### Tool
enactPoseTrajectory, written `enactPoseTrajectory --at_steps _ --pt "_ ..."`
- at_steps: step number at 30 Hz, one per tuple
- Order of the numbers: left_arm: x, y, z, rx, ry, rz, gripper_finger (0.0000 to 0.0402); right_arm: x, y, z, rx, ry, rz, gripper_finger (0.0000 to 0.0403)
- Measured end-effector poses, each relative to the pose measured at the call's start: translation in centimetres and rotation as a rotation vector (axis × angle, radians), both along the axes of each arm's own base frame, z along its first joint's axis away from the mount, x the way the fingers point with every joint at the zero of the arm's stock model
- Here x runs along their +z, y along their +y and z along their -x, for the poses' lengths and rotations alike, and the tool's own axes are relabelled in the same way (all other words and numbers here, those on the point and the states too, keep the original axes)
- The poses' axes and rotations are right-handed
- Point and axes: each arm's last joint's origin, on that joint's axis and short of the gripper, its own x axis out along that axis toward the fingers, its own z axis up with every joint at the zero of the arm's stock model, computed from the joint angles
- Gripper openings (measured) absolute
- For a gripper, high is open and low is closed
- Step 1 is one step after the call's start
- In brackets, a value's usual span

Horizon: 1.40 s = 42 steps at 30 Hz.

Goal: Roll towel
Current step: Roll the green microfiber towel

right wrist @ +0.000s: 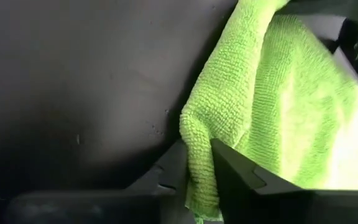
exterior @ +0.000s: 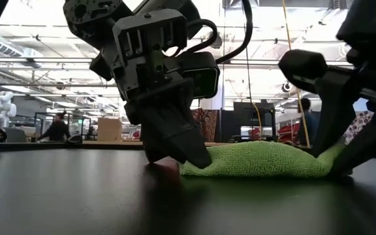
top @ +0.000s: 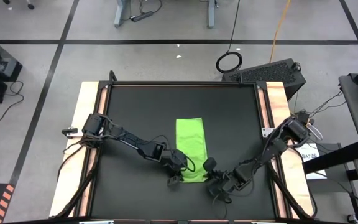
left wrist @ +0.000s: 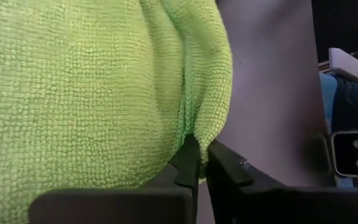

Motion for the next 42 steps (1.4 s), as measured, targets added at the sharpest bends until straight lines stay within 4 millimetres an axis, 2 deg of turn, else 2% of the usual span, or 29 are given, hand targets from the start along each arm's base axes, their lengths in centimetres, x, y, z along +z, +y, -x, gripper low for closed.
enactPoseTrajectory --at_steps 4,7,11,16,22,33,42 --pt "0.8 -0.1 0.2 -0.016 -0.010 0.013 0.0041 -0.1 -0.4 -0.3 -0.023 0.038 -0.067 0.0028" --pt "2.2 -0.3 0.4 -0.045 -0.058 0.007 0.0054 -0.2 -0.7 -0.4 -0.033 0.062 -0.105 0.0007" --pt "3.5 -1.0 0.9 -0.089 -0.108 -0.063 0.0087 -0.2 -1.1 -0.7 -0.059 0.093 -0.160 0.0008" --pt "5.4 -2.0 1.9 -0.102 -0.181 -0.214 0.0154 0.1 -1.6 -0.9 -0.080 0.116 -0.222 0.0004" --pt "6.6 -3.0 3.3 -0.093 -0.211 -0.425 0.0218 1.2 -2.1 -1.1 -0.094 0.106 -0.286 0.0001" --pt "7.1 -7.0 5.8 -0.096 -0.341 -0.903 0.0226 1.6 -2.9 -1.3 -0.155 0.129 -0.356 0.0000" --pt "7.9 -10.1 7.1 -0.033 -0.496 -1.072 0.0226 1.7 -3.0 -1.4 -0.174 0.126 -0.366 0.0000"
